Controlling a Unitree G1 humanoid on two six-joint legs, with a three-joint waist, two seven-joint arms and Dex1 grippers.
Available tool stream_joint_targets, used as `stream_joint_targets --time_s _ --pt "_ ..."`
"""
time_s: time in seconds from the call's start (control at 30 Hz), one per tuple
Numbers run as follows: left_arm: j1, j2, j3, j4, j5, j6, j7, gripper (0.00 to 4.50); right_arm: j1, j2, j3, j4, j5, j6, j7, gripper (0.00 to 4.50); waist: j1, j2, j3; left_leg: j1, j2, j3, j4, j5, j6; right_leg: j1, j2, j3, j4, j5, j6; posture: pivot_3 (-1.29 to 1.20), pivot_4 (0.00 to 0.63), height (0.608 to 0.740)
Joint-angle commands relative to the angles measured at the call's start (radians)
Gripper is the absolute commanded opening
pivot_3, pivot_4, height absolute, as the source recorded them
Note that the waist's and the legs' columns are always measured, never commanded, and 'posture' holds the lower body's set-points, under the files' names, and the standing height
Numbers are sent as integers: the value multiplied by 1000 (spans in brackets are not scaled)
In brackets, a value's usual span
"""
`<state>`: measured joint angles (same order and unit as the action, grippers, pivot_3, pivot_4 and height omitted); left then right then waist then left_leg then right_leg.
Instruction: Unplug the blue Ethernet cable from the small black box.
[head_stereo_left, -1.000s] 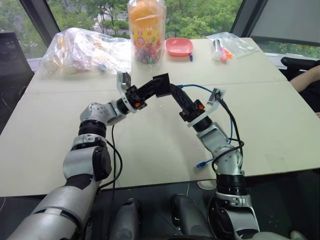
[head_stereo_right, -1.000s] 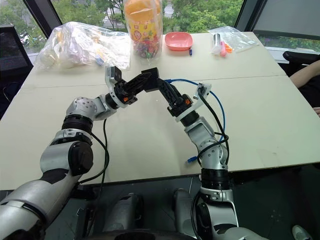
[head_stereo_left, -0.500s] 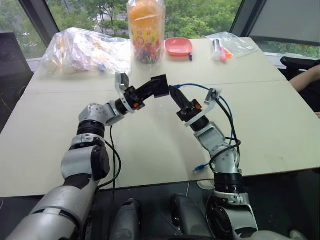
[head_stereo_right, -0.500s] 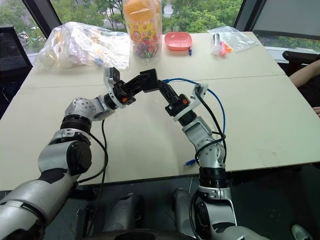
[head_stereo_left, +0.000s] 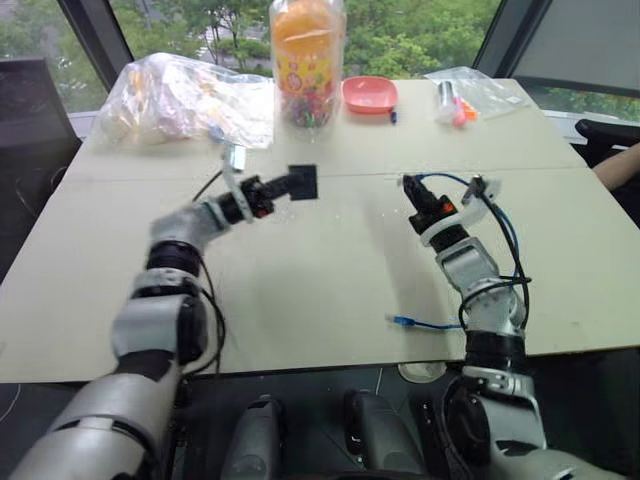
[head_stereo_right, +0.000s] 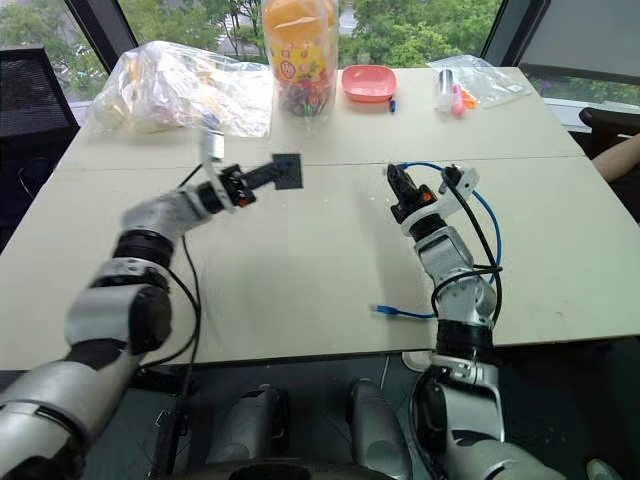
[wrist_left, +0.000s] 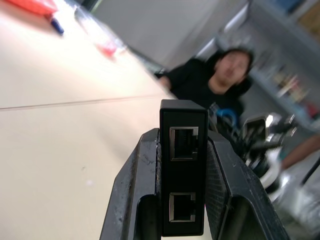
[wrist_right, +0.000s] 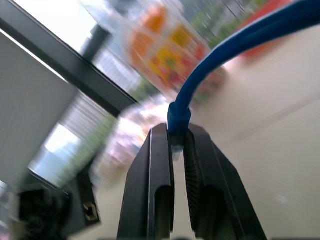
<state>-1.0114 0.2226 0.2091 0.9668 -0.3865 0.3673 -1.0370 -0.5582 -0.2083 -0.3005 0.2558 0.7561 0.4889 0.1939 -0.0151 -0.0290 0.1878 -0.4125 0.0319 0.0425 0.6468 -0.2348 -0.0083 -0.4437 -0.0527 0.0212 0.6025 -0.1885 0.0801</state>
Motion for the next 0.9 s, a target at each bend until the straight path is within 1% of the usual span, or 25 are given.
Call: stream_joint_targets --time_s 0.03,0.07,0.1,0.13,0.2,0.27,0.3,0.33,0.37,0.4,0.43,0.47,0.53,0.7,0.77,0.8,0.83,0.9 --pt "15 -74 -47 -83 73 -234 98 511 -80 -93 28 129 -140 -7 -18 82 1 0 0 -2 0 0 0 0 0 -1 0 0 -2 0 0 0 150 740" --pt "24 -99 -62 -94 92 -279 128 511 -99 -117 35 166 -169 -19 -5 82 0 0 0 -6 0 1 0 0 1 -3 1 0 -4 1 0 0 150 740" --pt "32 -120 -73 -102 107 -316 148 511 -116 -134 39 196 -192 -28 6 838 0 0 0 -10 -1 1 1 -1 2 -7 1 1 -4 2 2 0 150 740" --pt "40 -141 -84 -109 119 -345 168 511 -132 -150 43 222 -213 -38 23 1066 0 0 0 -14 -1 3 0 -1 2 -12 2 2 -4 4 6 0 150 740" --pt "53 -167 -107 -113 147 -402 197 511 -151 -170 49 253 -240 -49 60 2056 0 0 0 -16 -1 4 0 -1 3 -15 3 3 -4 7 11 0 150 740" --pt "61 -182 -122 -107 168 -441 222 511 -159 -179 53 262 -259 -48 85 3100 -1 0 0 -16 -1 4 0 -2 5 -15 5 4 -4 7 12 0 150 740" --pt "65 -191 -129 -100 178 -463 238 511 -148 -188 71 242 -275 -33 103 3608 -1 0 0 -16 0 4 0 -2 5 -15 6 4 -4 7 12 0 150 740" --pt "66 -200 -138 -81 200 -504 273 511 -100 -219 142 148 -266 60 185 4222 0 0 0 -16 0 3 0 -2 5 -15 6 4 -4 7 12 0 150 740" --pt "66 -206 -144 -67 215 -534 297 511 -64 -241 193 77 -259 130 246 4478 2 1 0 -16 0 3 0 -2 5 -15 6 4 -4 7 12 0 150 740" --pt "62 -210 -148 -47 231 -563 329 511 -9 -284 269 -29 -278 172 303 4478 2 1 0 -16 0 3 1 -2 5 -15 6 4 -4 7 12 0 150 740" --pt "60 -213 -156 -24 249 -593 353 511 46 -319 323 -133 -302 192 327 4478 4 1 -1 -16 0 3 1 -3 5 -14 6 4 -4 7 12 0 150 740" --pt "58 -214 -162 -7 261 -614 367 511 80 -340 349 -198 -322 197 331 4478 5 1 -1 -16 0 3 1 -3 5 -14 6 4 -4 7 12 0 150 740" --pt "50 -223 -163 42 272 -645 397 511 130 -340 335 -282 -322 203 310 4478 2 1 -1 -16 0 3 2 -3 5 -13 6 4 -5 7 12 0 150 740" --pt "38 -235 -171 152 310 -707 438 511 172 -281 259 -310 -344 137 241 4478 4 1 -1 -15 0 3 7 -3 5 -11 6 4 -5 9 9 0 150 740" --pt "34 -235 -172 180 321 -717 450 1518 171 -260 240 -311 -351 117 220 4500 2 1 -1 -15 0 3 8 -3 5 -11 6 4 -5 9 9 0 150 740" --pt "32 -235 -171 189 323 -720 451 1751 170 -253 234 -312 -354 111 215 4500 3 1 -1 -15 0 3 8 -3 5 -10 6 4 -5 10 9 0 150 740" --pt "30 -234 -168 197 323 -719 452 2102 169 -243 224 -315 -355 101 208 4500 3 1 -1 -15 0 3 8 -3 5 -10 6 4 -5 10 9 0 150 740" --pt "28 -232 -162 202 320 -720 450 2924 170 -230 211 -318 -360 90 198 4500 4 1 -1 -15 0 3 8 -3 5 -10 6 4 -5 10 9 0 150 740"
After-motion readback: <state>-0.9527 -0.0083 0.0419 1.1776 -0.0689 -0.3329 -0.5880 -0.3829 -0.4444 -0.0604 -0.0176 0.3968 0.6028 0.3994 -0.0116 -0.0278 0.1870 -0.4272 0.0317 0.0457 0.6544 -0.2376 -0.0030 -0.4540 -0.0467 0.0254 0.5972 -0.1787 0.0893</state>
